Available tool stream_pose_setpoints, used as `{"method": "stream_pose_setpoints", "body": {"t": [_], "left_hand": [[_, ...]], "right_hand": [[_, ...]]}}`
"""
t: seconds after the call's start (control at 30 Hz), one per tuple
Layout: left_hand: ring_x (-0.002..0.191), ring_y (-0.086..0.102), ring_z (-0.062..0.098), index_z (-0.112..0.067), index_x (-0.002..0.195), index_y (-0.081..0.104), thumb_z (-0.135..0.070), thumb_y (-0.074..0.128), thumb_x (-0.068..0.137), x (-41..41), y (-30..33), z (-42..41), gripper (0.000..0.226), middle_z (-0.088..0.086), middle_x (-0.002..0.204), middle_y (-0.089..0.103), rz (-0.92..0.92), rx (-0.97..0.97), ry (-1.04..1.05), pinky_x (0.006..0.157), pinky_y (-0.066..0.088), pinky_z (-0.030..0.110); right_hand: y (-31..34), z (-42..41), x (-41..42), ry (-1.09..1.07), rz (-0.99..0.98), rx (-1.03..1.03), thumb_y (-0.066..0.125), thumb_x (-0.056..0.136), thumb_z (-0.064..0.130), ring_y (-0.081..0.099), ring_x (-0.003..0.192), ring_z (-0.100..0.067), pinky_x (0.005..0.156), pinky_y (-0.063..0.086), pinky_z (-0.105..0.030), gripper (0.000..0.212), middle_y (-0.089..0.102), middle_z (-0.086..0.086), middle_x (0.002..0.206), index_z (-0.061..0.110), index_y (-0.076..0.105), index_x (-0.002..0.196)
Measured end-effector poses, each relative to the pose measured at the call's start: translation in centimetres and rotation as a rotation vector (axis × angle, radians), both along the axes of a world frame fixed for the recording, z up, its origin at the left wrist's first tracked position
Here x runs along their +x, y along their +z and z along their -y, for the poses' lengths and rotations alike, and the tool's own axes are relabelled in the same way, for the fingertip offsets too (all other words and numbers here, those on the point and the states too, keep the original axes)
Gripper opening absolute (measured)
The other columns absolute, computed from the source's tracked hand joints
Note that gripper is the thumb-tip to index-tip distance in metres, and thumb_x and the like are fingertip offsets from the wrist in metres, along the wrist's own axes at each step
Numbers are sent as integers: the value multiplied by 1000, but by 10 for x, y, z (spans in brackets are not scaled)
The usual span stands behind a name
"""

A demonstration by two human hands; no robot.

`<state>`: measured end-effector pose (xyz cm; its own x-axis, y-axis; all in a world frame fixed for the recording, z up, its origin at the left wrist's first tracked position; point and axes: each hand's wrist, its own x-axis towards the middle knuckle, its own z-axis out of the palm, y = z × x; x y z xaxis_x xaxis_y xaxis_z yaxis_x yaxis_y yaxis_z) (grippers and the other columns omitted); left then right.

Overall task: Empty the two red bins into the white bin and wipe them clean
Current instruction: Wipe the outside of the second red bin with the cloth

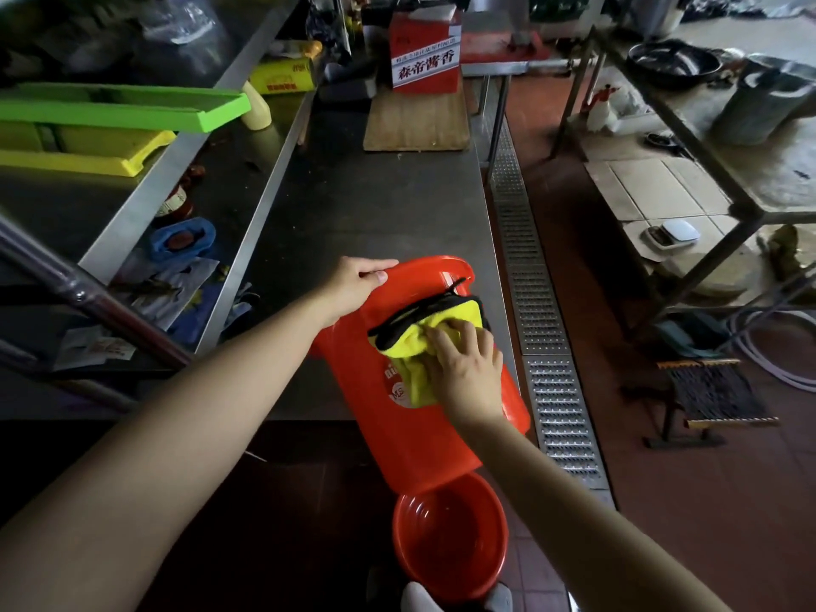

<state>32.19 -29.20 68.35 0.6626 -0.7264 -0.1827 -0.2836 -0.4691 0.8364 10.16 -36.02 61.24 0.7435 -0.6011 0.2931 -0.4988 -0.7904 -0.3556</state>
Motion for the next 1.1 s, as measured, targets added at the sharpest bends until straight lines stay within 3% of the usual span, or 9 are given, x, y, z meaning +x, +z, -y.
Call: {"method": "stream_pose_setpoints", "body": {"t": [0.07,0.17,0.23,0.37,0.5,0.7,0.9,1.03,1.1], "left_hand": [[123,56,11,-40,122,66,-25,56,99,1,-2,-6,29,-6,133,61,-33,4,10,107,44,35],[127,53,15,-42,122,64,-27,55,100,1,-3,-13,28,-6,136,59,-49,3,46,108,43,44],[129,52,17,-43,124,62,-30,54,100,0,-4,-16,28,-6,138,58,-43,8,62,107,43,47],[129,52,15,-44,124,62,-29,55,100,4,-7,-24,29,-6,138,58,-89,-6,24,110,41,45],[121,57,8,-38,120,67,-20,60,97,9,-11,-40,30,-3,131,63,-146,-64,23,109,42,33],[99,67,2,-40,107,74,-23,64,94,9,-18,-59,23,-10,112,72,-196,-127,144,85,55,20],[117,59,5,-45,109,71,-20,63,95,10,-30,-74,30,-7,125,66,-168,-132,132,106,44,29],[102,66,4,-48,104,71,-23,62,96,12,-22,-81,28,-16,111,70,-208,-57,133,95,51,32],[100,66,7,-41,104,72,-20,61,96,16,-10,-83,25,-15,106,70,-211,28,89,88,52,33]], "right_hand": [[-11,-15,-33,4,8,-22,53,90,56,48,111,-34,79,45,-47,38,53,-3,126,38,56,123],[-27,-34,-75,50,-20,-81,65,86,46,50,113,-35,79,45,-47,42,50,-3,128,39,54,126],[-32,-42,-94,76,-37,-109,59,85,44,50,116,-36,80,46,-47,42,48,-4,129,37,55,126],[-24,-41,-86,53,-22,-74,59,84,43,50,111,-35,77,47,-46,37,52,-4,126,34,62,120],[3,-14,-11,-7,-23,14,68,88,44,48,113,-37,84,47,-49,36,54,-6,129,30,64,121],[22,6,81,14,-53,87,53,97,48,39,124,-34,93,39,-51,35,47,-3,135,38,54,130],[-19,-43,-21,79,-69,-113,54,90,48,46,116,-34,84,43,-48,39,50,-3,131,35,59,126],[-34,-61,-75,120,-58,-141,46,90,56,46,119,-37,84,42,-49,42,51,-7,130,31,63,120],[-32,-66,-86,146,-44,-130,30,97,65,47,119,-38,85,42,-49,52,54,-9,128,31,63,118]]}}
